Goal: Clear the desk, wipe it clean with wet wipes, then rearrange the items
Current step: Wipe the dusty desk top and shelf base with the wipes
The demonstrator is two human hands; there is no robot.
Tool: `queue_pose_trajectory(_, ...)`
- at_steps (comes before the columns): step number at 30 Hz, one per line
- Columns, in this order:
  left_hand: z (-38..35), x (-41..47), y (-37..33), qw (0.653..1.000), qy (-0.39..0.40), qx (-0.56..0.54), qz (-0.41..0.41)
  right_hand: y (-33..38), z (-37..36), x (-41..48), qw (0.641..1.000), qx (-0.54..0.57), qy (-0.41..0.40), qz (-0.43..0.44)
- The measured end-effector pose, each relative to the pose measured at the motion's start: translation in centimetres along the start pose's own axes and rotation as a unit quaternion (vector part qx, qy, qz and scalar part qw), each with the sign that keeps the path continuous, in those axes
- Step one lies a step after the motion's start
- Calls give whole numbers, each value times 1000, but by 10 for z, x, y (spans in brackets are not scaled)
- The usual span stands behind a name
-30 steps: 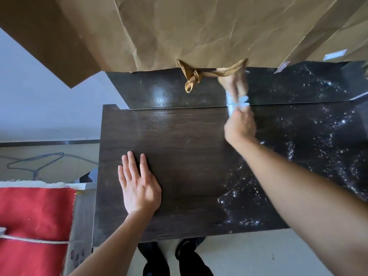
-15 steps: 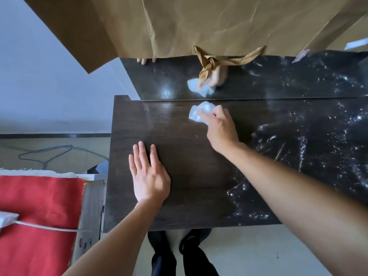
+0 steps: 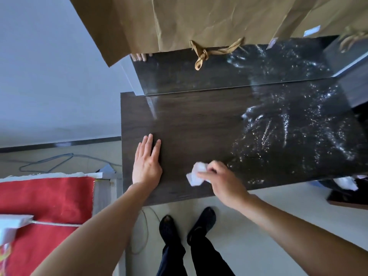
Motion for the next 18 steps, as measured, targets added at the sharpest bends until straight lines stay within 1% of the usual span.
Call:
queue_pose_trajectory(2,8,-22,15,1000,-4,13,9,-1,-4,32,990,-9,-99,-96)
queue_pose_trajectory(3,12,-32,21,1000,-6,17,23,6,-10,41,986,-21,-119,-112)
queue_pose_trajectory(4,17,-42,28,999,-3,21,36,17,-19,42,987,-37,-123,-100)
queue_pose_trajectory(6,26,-55,38,998,19,32,56,43,-39,20,994,-49,-88,-34)
queue_pose_trajectory(8,35,-65,48,997,36,38,59,57,-51,-23,998,-44,-36,26)
queue_pose_trajectory(11,42,-75,58,996,55,54,43,53,-39,-79,996,-55,51,51)
queue_pose_trajectory(12,44,-77,58,996,55,56,37,47,-32,-93,995,-70,62,38)
queue_pose_trajectory(14,45,-75,49,997,52,51,30,36,-16,-112,995,-79,53,-21)
queue_pose_trajectory(16,44,-69,30,997,54,43,20,26,6,-118,993,-84,19,-77)
queue_pose_trajectory(18,39,-62,4,998,57,29,0,11,34,-109,989,-90,-34,-114)
Point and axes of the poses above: each hand's wrist, its own x-axis towards the middle knuckle, its own z-axis out of the back of the hand, y = z × x, the point moved 1 cm from there along x, towards the middle knuckle, and after that the axes turned 7 degrees about -y, right-handed, at the moved point
